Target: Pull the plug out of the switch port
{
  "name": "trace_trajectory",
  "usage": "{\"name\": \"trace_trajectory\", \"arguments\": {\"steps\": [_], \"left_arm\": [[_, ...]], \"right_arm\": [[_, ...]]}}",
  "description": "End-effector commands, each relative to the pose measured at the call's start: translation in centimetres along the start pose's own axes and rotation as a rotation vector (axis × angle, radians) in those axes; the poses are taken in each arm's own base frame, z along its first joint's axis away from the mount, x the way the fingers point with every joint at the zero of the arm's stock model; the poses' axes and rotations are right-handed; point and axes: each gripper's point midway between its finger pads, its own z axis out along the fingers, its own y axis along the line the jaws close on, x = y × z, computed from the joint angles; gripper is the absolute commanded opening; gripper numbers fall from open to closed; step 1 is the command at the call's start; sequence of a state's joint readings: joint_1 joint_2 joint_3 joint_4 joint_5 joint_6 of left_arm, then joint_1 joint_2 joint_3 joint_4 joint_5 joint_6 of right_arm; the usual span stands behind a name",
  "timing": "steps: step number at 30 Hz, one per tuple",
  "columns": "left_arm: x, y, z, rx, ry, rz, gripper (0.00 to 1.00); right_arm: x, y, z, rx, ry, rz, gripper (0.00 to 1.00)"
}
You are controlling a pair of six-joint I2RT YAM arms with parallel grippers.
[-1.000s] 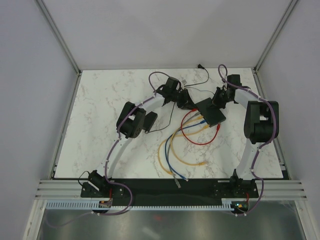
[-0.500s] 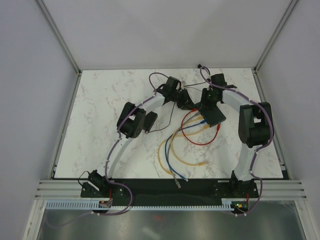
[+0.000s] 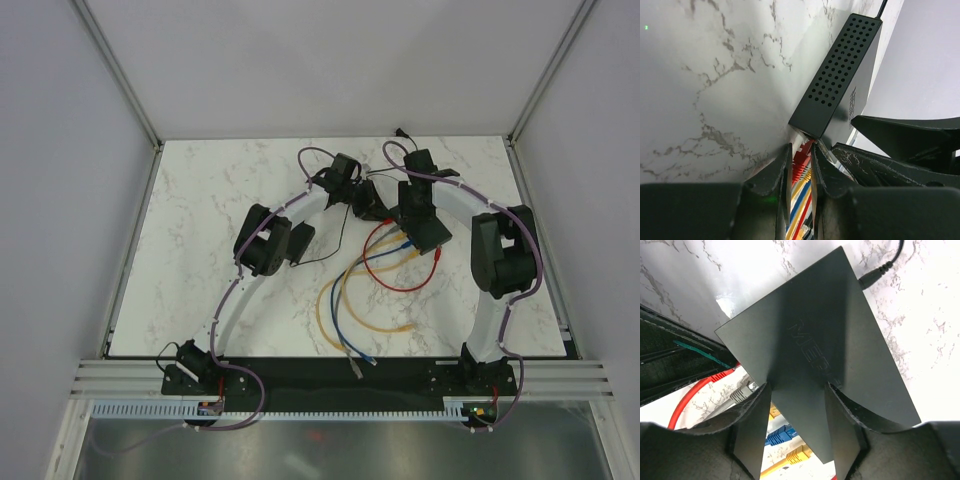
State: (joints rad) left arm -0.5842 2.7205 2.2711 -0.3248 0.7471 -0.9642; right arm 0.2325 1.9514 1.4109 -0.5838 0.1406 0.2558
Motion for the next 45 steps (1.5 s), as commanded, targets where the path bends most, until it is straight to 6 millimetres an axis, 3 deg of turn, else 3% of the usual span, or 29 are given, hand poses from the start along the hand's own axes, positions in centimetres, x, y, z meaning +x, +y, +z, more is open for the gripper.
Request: {"name": "trace_trajectory", "arguments": {"steps": [1,4,14,25,35,45], "left_arm": [[3.6,3.7,0.4,-0.099,0.129,-0.115,0.02],[3.8,4.1,0.3,-0.105,0.135,-0.09,0.02],[4.4,3.6,0.5,-0.071,0.169,-0.024,0.02],[4.7,3.8,0.6,-0.059,0.186,-0.021,0.02],[4.8,3.1,0.6,-0.027,0.207,-0.024,0.02],[5.9,2.9,0.4,-0.038,0.224,-0.016,0.02]], "right_arm": [[3.7,-1.2,0.9,0.094,0.127,-0.062,0.56],[3.1,-0.1,0.0,0.062,0.088,-0.07,0.61],[4.9,1.4,0.4,-0.026,0.156,-0.106,0.63],[5.3,0.9,2.2,0.024,0.199,-0.096,0.64],[7.5,1.3,3.3,0.014,0.257,-0.063,0.66],[6.9,0.4,5.4,0.119,0.239,0.043,0.59]]}}
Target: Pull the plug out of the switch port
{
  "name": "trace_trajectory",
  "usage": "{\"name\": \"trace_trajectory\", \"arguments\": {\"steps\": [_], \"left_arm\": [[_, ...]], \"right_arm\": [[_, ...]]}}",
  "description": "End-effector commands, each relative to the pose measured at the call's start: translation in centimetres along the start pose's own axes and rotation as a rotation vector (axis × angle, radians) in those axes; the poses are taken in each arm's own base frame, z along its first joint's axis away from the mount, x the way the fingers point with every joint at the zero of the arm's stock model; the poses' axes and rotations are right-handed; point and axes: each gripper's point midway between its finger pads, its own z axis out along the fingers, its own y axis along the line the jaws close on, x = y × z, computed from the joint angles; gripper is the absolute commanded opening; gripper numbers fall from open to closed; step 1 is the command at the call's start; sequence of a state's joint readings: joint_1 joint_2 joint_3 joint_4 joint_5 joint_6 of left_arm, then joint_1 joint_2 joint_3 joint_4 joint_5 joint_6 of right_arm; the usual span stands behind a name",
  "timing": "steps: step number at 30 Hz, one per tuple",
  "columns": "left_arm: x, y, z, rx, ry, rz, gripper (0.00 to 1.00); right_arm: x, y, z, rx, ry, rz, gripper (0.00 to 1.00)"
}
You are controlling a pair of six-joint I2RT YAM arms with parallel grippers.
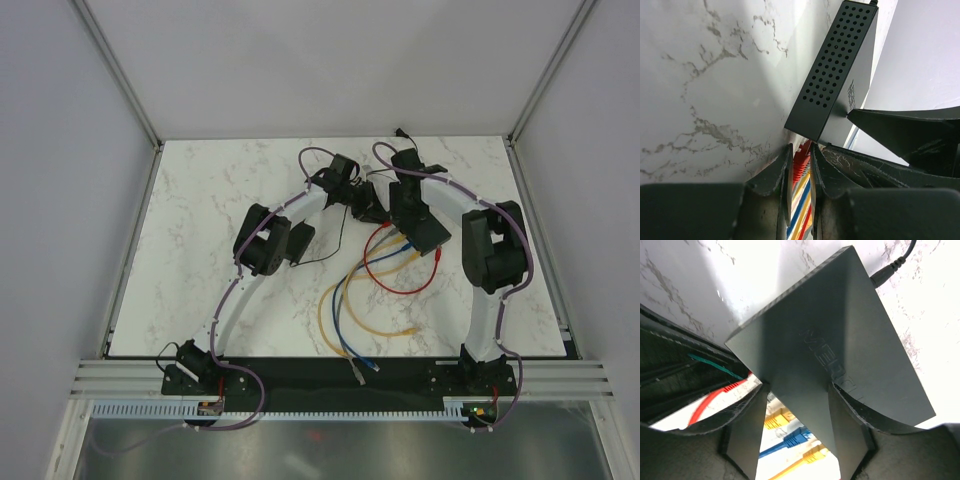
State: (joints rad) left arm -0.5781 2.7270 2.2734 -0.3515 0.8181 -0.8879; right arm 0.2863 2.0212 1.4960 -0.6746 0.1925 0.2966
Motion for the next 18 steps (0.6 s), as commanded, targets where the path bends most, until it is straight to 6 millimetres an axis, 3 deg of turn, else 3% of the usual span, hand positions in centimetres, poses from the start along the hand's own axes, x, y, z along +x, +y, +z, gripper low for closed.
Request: {"name": "trace_trajectory", "arguments": {"steps": [1,10,18], "left_arm": [[5.0,2.3,1.1,-0.06,0.159,-0.069,0.02],[6.3,3.7,0.6,-0.115,0.162,-0.06,0.02],[5.6,2.0,-0.1,-0.087,0.112,0.022,0.02]], "right_arm": [[6.0,-0.8,5.4,0.078,0.188,0.096,0.58],[6.9,-2.5,5.8,0.1,0.197,0.247,0.5],[7.4,-2.2,6.3,0.061,0.229,0.252,0.5]]}}
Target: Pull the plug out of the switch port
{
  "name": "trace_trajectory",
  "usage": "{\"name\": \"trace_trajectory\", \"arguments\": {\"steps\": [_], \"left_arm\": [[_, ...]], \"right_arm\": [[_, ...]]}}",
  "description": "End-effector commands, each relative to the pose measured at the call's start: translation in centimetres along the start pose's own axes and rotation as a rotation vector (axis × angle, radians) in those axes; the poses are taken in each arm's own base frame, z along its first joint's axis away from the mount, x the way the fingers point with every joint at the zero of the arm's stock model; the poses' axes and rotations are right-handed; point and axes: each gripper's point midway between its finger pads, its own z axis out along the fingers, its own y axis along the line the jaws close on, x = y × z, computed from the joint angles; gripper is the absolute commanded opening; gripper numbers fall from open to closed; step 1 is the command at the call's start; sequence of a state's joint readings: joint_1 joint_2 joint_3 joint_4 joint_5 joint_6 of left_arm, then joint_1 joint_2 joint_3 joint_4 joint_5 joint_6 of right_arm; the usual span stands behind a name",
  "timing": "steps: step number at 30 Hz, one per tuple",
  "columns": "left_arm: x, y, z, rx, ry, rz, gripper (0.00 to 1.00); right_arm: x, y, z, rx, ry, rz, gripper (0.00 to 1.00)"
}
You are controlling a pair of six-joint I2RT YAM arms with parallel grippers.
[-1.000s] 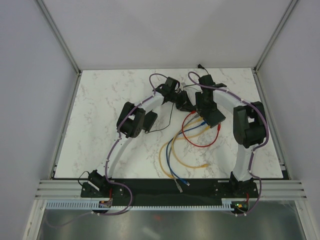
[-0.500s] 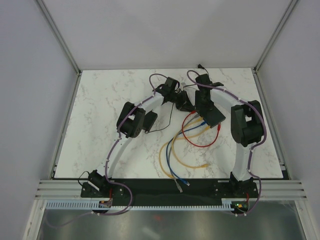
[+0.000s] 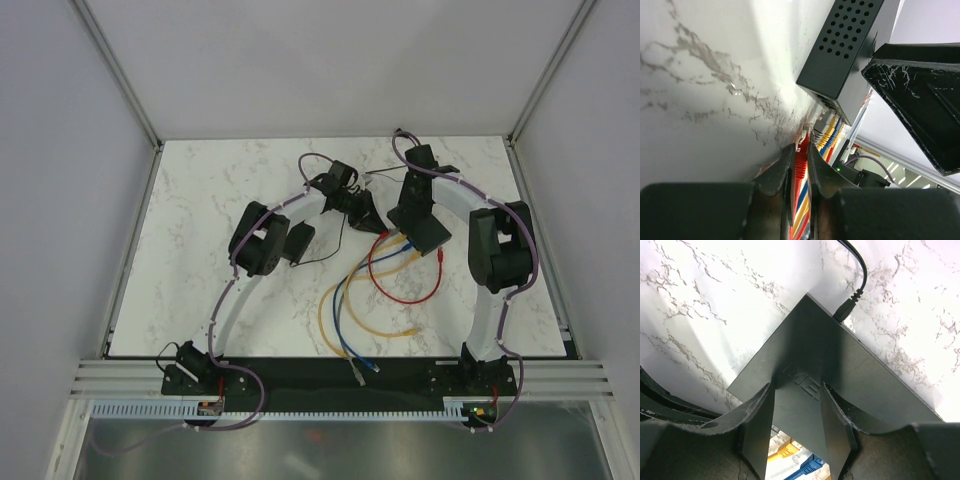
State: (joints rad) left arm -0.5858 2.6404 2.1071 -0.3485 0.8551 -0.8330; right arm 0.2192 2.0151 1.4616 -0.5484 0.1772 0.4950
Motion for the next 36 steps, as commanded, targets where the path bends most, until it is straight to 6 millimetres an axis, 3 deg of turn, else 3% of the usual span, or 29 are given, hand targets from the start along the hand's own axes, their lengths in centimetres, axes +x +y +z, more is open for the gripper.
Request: {"name": "trace_trajectory", "arguments": {"steps": [1,8,13,14,16,17,21,28,36], "left_arm": [[2.1,0.9,0.5,-0.074,0.03,0.024,0.02],[0.5,-2.6,-3.0,-0.086,-0.077,0.107,0.02],[1.4,-5.8,-5.1,-0.034,-0.074,0.179,0.02],[1.7,-7.3,-5.9,-0.019,-0.083,0.202,0.02],[2.4,-7.6,-6.4,-0.025,-0.085,0.208,0.02],[2.8,-9.0,-7.3,-0.013,-0.098,0.227,0.02],[4.5,-10.0,-9.0,-0.012,-0.099,0.232,0.02],[7.6,-11.4,-13.6,-0.077,-0.158,0.319,0.02],[9.5,-13.2,-18.4,-0.17,-0.216,0.417,0.02]], "right_arm": [[9.8,-3.9,4.2,0.123,0.304,-0.025,0.5],[10.2,-3.2,3.9,0.053,0.311,-0.058,0.51],[10.2,-3.1,3.1,0.024,0.302,-0.065,0.52],[9.9,-2.7,2.7,0.004,0.293,-0.075,0.53],[10.4,-2.5,2.4,-0.023,0.304,-0.083,0.55],[10.3,-2.5,2.1,-0.032,0.3,-0.085,0.55],[10.1,-2.4,1.0,-0.05,0.284,-0.085,0.59],[6.8,-1.7,-3.1,-0.098,0.184,-0.122,0.68],[6.9,-2.1,-4.3,-0.101,0.17,-0.127,0.69]]}}
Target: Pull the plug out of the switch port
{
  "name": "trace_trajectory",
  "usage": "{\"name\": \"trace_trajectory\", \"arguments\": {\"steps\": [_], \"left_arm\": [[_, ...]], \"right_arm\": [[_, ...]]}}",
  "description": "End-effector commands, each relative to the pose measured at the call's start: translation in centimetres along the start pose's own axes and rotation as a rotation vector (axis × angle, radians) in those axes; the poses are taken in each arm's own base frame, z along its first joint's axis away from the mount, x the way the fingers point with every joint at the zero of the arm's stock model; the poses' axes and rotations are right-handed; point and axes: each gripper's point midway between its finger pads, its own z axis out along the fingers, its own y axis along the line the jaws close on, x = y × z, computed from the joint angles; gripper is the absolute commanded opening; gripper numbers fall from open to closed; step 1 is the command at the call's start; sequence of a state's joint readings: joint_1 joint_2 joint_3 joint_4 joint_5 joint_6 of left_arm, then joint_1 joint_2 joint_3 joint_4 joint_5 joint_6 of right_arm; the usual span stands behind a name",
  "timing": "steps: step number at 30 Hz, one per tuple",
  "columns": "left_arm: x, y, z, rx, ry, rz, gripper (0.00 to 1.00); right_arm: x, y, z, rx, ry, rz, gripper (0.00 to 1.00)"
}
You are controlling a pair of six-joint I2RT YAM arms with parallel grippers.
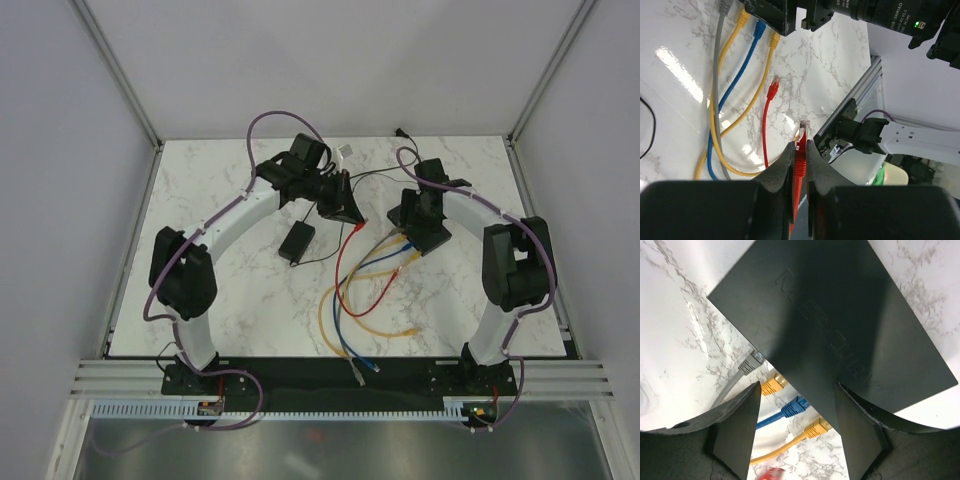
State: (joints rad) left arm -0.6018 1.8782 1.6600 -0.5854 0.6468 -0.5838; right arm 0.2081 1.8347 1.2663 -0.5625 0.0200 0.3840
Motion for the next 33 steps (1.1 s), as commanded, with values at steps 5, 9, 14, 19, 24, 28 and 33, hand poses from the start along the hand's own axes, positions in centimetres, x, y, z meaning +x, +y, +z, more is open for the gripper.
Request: {"name": "trace_trajectory", "arguments": {"steps": [5,9,14,19,24,28,33], "left_arm": [[-2.5,-0.2,-8.2,-0.126,-0.181,0.102,0.02],[-4.8,1.4,-12.4,-0.207,-0.294,0.102,0.02],[-7.1,4.6,-17.5,-0.264,-0.403,0.026,0.02],[-9.0,6.1,-22.7,-0.325,-0.538,0.027,0.02],[-10.9,9.5,-26.7,-0.339,-0.622,-0.092,0.02],[-12.6,12.6,-29.4,-0.387,-0.681,-0.144,0.02],[-14.0,17.4,-29.9,-0.417,-0.671,-0.208,0.02]], "right_arm": [[2.2,-0.8,-1.5,0.021,0.065,-0.011,0.69],[1.6,-0.6,-2.5,0.014,0.047,-0.015,0.69],[1.1,-0.5,-3.5,0.014,0.044,-0.029,0.69],[1.3,-0.5,-3.9,0.011,0.05,-0.035,0.69],[1.6,-0.3,-4.2,0.001,0.057,-0.036,0.69],[1.5,-0.2,-4.7,-0.003,0.052,-0.041,0.69],[1.4,-0.2,-5.1,-0.001,0.054,-0.047,0.69]]}}
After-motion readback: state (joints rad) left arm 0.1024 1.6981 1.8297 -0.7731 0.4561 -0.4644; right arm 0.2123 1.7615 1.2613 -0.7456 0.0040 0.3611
